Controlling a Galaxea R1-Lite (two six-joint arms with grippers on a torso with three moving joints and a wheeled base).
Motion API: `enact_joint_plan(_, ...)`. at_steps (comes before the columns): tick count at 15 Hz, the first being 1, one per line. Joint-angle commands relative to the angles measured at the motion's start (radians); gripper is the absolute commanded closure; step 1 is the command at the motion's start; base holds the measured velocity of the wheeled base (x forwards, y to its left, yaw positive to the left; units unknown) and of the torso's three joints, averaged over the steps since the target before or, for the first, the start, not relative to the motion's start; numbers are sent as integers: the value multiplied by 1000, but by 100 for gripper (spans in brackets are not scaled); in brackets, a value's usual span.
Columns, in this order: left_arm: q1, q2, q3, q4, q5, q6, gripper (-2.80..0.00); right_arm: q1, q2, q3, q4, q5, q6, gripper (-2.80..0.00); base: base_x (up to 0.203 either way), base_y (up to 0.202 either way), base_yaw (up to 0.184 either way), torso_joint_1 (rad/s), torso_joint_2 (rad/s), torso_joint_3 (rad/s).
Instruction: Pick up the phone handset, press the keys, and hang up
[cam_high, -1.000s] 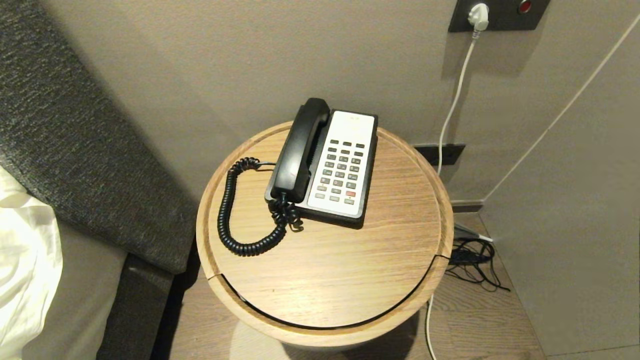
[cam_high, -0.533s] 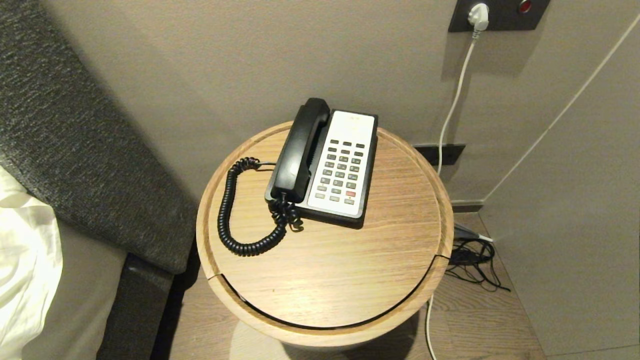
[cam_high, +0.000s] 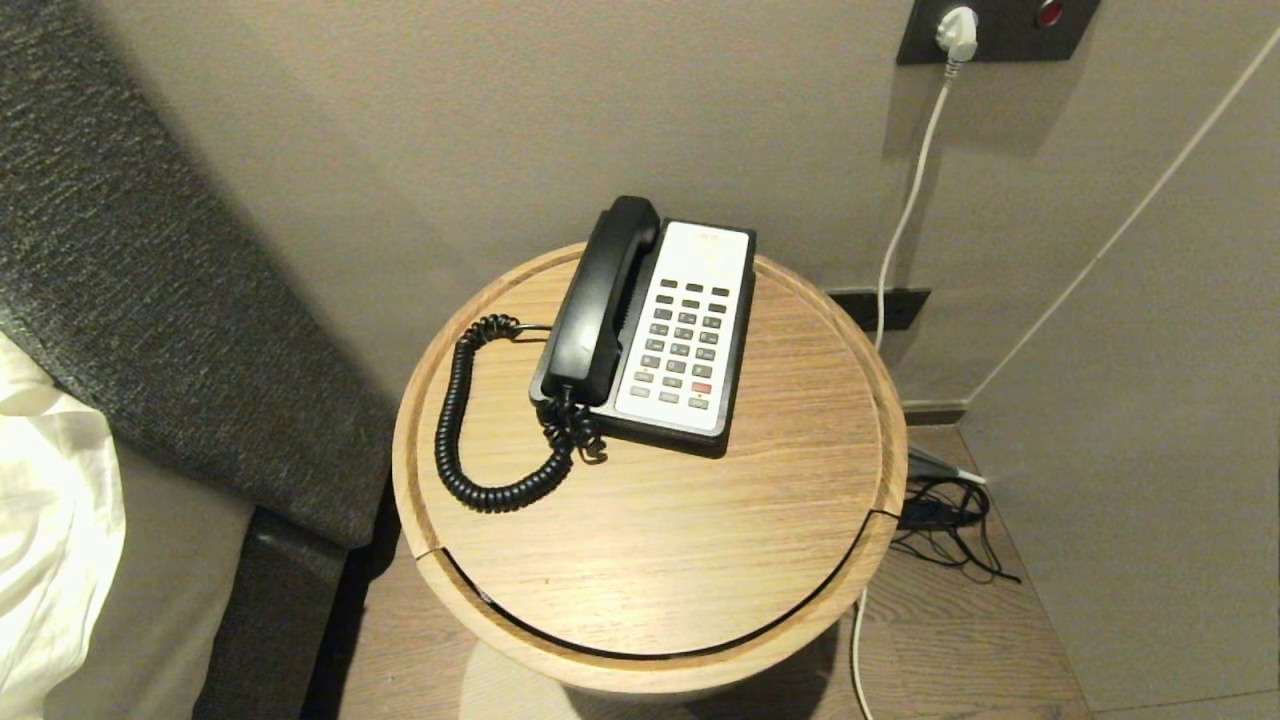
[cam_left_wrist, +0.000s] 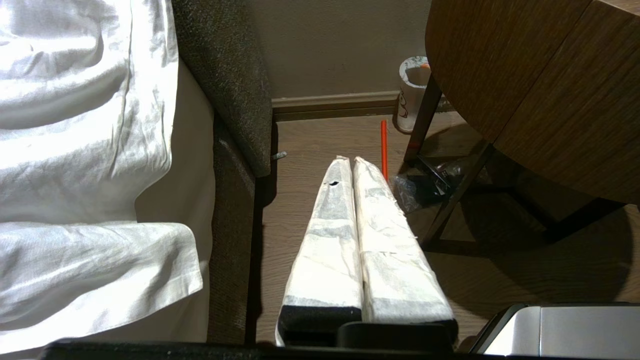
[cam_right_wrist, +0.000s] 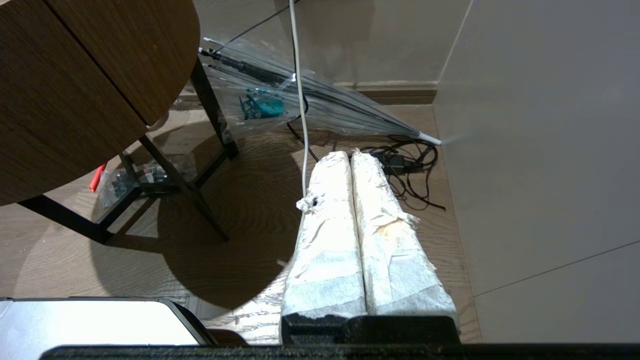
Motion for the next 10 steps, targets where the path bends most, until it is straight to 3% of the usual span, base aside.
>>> enact_joint_plan(1, 0, 1, 0, 1, 0, 0, 0, 0, 2, 0, 0, 0, 0, 0, 0, 0, 0, 0, 0, 0)
enact_joint_plan(6, 0, 1, 0, 0, -5, -1, 0, 0, 2, 0, 0, 0, 0, 0, 0, 0, 0, 1, 0, 7)
enact_joint_plan(8, 0, 1, -1, 0, 5, -61, 0, 0, 2, 0, 0, 0, -2, 0, 0, 0, 0, 5, 6, 132)
enact_joint_plan(10, 0, 1, -1, 0, 6, -70, 0, 0, 2, 0, 1, 0, 0, 0, 0, 0, 0, 0, 1, 193)
